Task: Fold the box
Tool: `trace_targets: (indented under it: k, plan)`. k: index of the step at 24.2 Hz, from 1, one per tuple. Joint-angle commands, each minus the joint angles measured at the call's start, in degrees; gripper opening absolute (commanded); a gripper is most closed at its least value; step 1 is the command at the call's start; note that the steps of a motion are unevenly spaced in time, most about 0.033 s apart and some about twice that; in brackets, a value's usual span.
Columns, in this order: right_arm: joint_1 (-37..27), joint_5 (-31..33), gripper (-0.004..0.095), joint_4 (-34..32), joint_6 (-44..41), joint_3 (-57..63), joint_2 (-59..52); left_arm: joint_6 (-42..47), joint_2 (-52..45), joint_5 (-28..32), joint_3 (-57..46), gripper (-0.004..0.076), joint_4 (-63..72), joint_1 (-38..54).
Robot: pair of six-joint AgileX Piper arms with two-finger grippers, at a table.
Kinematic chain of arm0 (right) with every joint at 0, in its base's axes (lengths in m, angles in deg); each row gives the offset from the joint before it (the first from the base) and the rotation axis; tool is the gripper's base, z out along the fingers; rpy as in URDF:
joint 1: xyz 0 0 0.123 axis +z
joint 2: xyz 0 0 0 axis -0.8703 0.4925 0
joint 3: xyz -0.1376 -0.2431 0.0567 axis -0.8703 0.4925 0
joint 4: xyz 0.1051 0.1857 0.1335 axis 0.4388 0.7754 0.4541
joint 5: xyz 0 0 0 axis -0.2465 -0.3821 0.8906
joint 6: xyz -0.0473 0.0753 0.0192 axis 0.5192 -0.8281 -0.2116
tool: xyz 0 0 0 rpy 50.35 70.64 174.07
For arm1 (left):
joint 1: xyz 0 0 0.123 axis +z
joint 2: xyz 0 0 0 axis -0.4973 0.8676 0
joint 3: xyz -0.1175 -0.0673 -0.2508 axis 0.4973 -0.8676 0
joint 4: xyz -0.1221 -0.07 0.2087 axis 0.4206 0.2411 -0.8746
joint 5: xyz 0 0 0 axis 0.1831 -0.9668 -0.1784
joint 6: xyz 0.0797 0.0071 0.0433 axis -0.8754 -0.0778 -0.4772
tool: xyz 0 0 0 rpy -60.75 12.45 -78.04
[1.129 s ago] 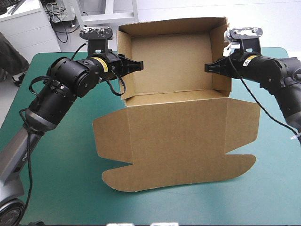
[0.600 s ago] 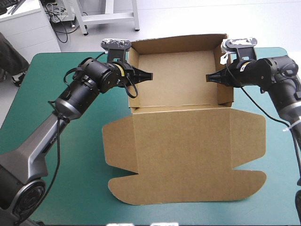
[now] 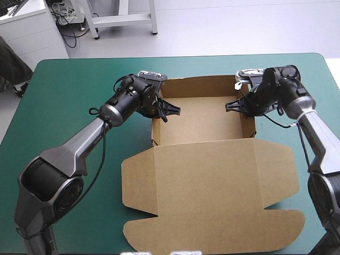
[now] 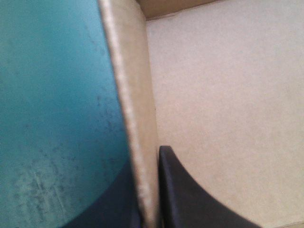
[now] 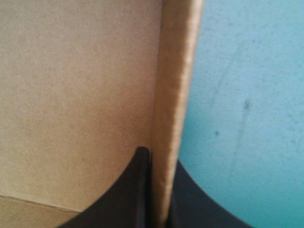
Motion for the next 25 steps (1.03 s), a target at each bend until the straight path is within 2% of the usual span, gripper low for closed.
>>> trace_targets:
  k: [1,7,11,13,14,17,21,23,25]
  plan:
    - [0.43,-0.76,-0.0018,6.63,2.5,-1.58,-0.11,-3.25,-0.7,3.87,1.9,-0.0015,0.93,-0.76]
    - [0.43,-1.3,-0.0018,6.52,2.93,-1.58,3.22,-3.25,2.74,3.87,1.9,-0.0015,1.92,-0.76]
    - [0.43,1.8,-0.0016,6.81,3.23,-1.58,5.01,-3.65,2.79,1.68,1.9,-0.0011,1.47,-0.66]
    - [0.43,3.78,0.0,6.89,3.78,-1.58,5.7,-4.13,2.79,-0.28,1.9,0.0018,2.47,-0.11]
    - [0.43,4.84,0.0028,6.89,4.19,-1.58,5.95,-4.59,2.79,-1.36,1.9,0.006,2.94,0.23]
    - [0.43,6.39,0.0171,6.78,4.92,-1.58,6.0,-6.99,2.79,-3.95,2.02,0.0204,6.01,1.91]
    - [0.43,7.21,0.0497,6.78,5.45,-1.58,5.77,-6.99,2.55,-5.57,2.02,0.0422,9.91,4.28]
    - [0.43,7.08,0.0637,6.78,5.45,-1.58,5.26,-6.99,2.15,-5.8,2.02,0.048,10.07,4.83]
    - [0.43,6.84,0.0732,6.55,5.7,-1.72,4.76,-6.99,1.52,-6.07,2.02,0.0489,9.09,4.96]
